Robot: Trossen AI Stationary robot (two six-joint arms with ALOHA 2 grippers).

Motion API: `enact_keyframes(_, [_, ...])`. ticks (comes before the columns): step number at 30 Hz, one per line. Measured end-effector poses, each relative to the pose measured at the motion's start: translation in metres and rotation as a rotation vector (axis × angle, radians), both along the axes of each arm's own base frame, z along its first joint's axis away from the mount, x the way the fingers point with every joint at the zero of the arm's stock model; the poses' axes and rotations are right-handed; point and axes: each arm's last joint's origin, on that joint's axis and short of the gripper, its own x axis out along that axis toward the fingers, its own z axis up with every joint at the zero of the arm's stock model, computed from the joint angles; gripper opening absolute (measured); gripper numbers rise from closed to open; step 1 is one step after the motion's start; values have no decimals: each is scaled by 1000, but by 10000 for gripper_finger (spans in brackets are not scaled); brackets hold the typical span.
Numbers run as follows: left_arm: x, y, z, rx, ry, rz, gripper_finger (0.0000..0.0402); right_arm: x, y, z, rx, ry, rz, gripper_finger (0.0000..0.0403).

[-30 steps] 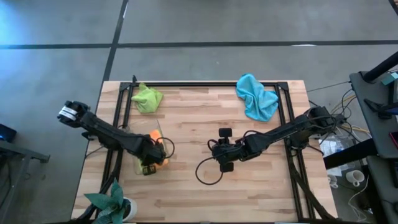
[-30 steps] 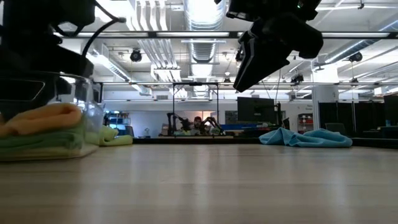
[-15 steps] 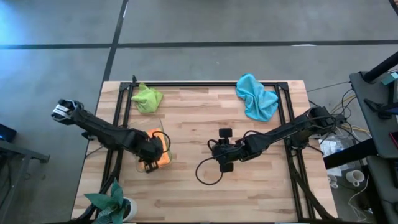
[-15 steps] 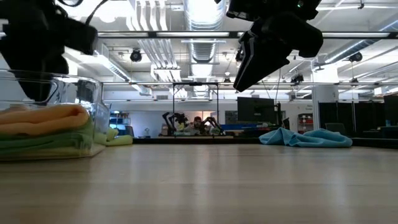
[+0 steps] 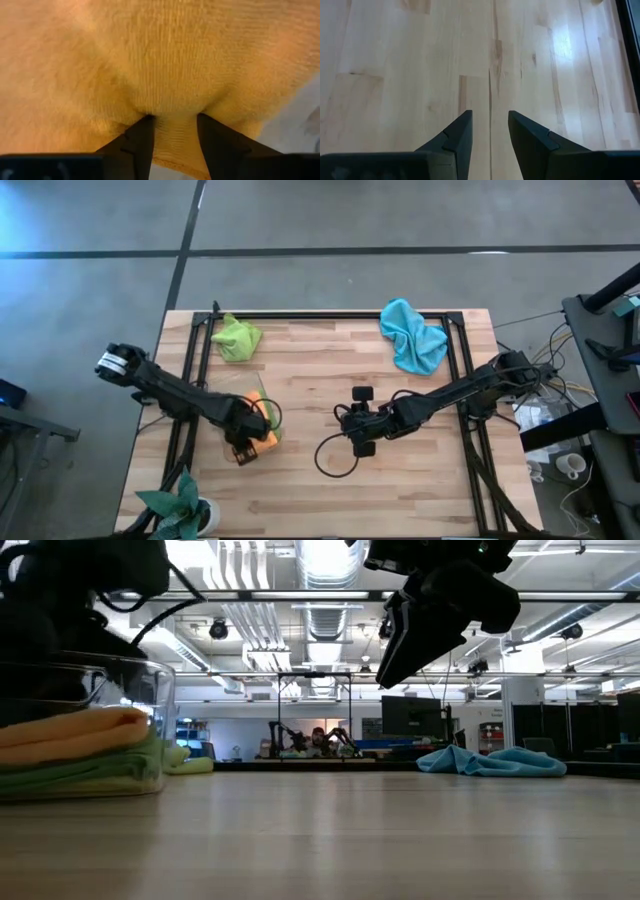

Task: Fold microfiber towels
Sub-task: Put the folded orange microfiber towel into the transparent bin

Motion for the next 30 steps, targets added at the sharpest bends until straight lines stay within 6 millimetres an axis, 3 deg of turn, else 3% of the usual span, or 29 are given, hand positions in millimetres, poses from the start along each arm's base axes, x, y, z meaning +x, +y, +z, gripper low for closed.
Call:
enact_keyframes(4, [-1, 4, 27, 21, -43, 9, 135, 0, 0, 0, 0, 1, 1, 123])
enact_keyframes(10, [-20, 23, 55, 249, -99, 127, 135, 1, -3, 0, -2, 1, -1, 123])
enact_keyframes(13, [-30, 32, 49, 263, -58, 247, 135, 1, -4, 0, 1, -1, -8, 123])
enact_keyframes(18, [-40, 42, 20, 285, 55, 297, 135, 2, -3, 0, 3, -7, -7, 123])
enact_keyframes(25, [-37, 50, -14, 344, 204, 120, 135, 2, -3, 0, 6, -10, -11, 123])
enact_keyframes(30, [-24, 48, -8, 348, 245, 4, 135, 2, -3, 0, 11, -5, -13, 123])
